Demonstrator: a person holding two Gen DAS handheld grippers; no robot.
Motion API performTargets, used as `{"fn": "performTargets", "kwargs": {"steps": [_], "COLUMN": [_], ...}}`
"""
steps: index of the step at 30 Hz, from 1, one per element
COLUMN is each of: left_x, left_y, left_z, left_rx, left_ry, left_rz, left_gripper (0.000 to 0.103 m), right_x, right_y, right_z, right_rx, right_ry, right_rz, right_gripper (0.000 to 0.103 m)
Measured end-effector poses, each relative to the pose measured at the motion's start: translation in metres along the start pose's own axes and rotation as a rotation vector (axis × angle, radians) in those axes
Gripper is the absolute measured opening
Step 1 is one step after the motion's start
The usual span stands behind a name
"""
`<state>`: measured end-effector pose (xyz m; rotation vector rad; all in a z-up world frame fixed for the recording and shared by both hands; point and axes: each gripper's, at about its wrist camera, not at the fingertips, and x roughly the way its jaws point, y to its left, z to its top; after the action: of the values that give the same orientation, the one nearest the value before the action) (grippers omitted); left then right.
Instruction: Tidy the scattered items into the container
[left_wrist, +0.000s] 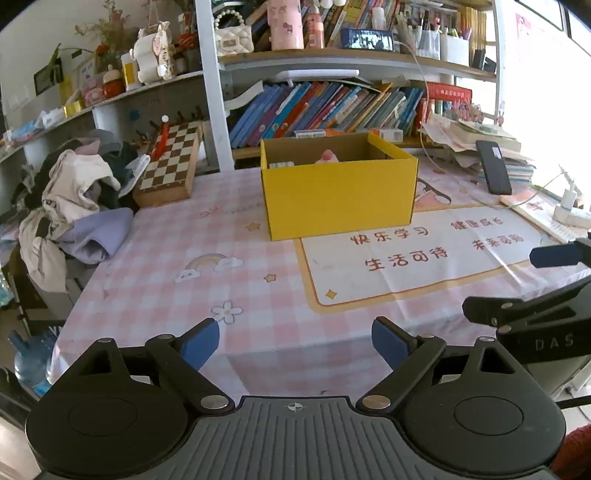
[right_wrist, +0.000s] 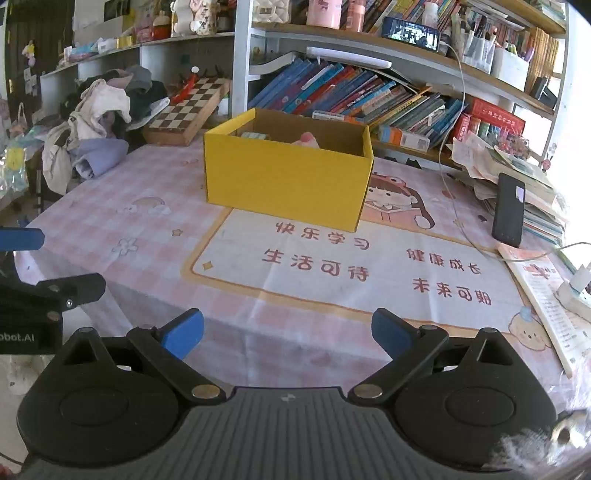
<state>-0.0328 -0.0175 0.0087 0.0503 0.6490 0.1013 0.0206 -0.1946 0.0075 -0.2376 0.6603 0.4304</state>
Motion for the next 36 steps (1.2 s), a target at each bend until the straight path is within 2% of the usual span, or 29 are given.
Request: {"fn": "performTargets", "kwargs": {"steps": [12, 36], "left_x": [-0.008, -0.011], "left_y": [-0.003, -0.008], "left_z": [-0.006, -0.007], "left_rx": [-0.005, -0.009], "left_ry": [0.003, 0.017], "left_rz": [-0.021, -0.038], "left_gripper": [0.103, 0.103], "right_x": [-0.007, -0.011], "right_y": [0.005, 0.003], "right_z": [-0.007, -0.01], "right_rx": [-0.026, -0.021], "right_ry": [0.025, 0.03], "right_rz": [0.0, -0.003], "right_gripper": [0.099, 0.101]}}
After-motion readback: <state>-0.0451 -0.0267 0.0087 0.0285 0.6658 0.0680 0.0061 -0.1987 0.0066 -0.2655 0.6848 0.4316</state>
